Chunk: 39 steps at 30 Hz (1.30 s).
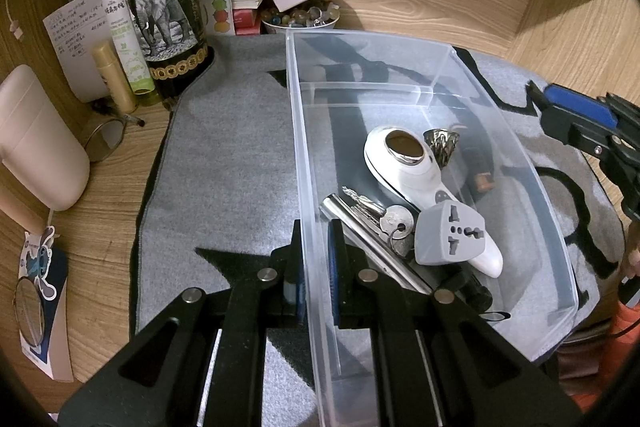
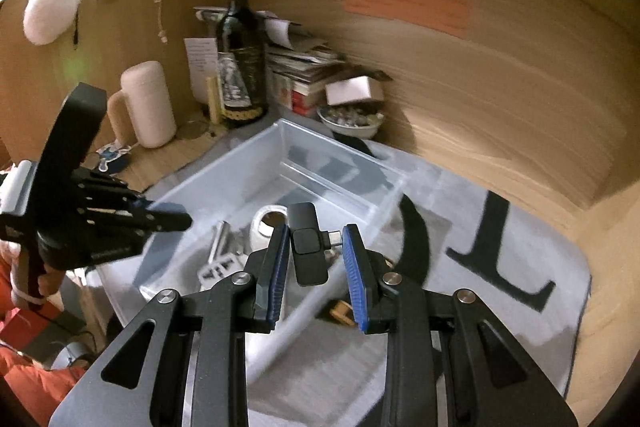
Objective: Organize rigid objects
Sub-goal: 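Grasp the black USB stick and carry it over the box, then lower the USB stick into the box and open the right tool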
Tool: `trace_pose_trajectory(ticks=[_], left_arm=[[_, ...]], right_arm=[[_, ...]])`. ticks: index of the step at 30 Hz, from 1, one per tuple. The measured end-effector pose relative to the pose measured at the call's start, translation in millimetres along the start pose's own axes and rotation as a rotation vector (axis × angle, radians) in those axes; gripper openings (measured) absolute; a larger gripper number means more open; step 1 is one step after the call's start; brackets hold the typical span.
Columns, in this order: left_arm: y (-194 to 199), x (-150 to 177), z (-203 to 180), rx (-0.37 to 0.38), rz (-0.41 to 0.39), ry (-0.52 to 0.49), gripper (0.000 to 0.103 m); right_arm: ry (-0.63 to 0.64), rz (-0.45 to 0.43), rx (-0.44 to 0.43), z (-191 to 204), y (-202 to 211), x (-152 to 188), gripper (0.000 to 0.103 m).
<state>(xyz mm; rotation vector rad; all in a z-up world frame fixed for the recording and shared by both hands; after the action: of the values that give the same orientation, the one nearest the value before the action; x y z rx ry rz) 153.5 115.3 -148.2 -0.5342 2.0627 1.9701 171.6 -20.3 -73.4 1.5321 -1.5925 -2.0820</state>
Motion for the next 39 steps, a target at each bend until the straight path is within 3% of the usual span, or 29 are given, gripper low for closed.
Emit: trace_pose_trajectory(ticks=[7, 24, 30, 33, 39], left_arm=[[0, 0, 0, 0.006, -0.002, -0.004, 0.008], [-1, 2, 2, 0.017, -0.015, -0.007, 0.008], [-1, 2, 2, 0.018, -0.014, -0.006, 0.008], [-1, 2, 2, 0.017, -0.014, -0.007, 0.008], [-1, 2, 2, 0.016, -0.015, -0.007, 0.008]], right_arm=[[0.040, 0.031, -0.042, 18, -20, -9, 0.025], [0.092, 0.207, -0.092, 45, -72, -1, 0.025], [0.083, 0.210, -0.084, 44, -74, 0, 0.026], [0.073, 0.195, -0.082, 43, -72, -1, 0.035], [0.057, 0.151, -0.073, 38, -58, -5, 0.041]])
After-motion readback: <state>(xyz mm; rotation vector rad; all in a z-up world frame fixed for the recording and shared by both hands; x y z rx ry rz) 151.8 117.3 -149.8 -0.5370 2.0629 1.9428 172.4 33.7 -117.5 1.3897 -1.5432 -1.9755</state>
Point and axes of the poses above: each gripper's, at about its wrist camera, not at the fingertips, and y roughly against the way its jaws point, z to its left, x to its underside, the point moved 6 cm from there along -y, roughly the way its jaws point, and after that the axes turned 10 degrees about z, right-handed, at the moved point
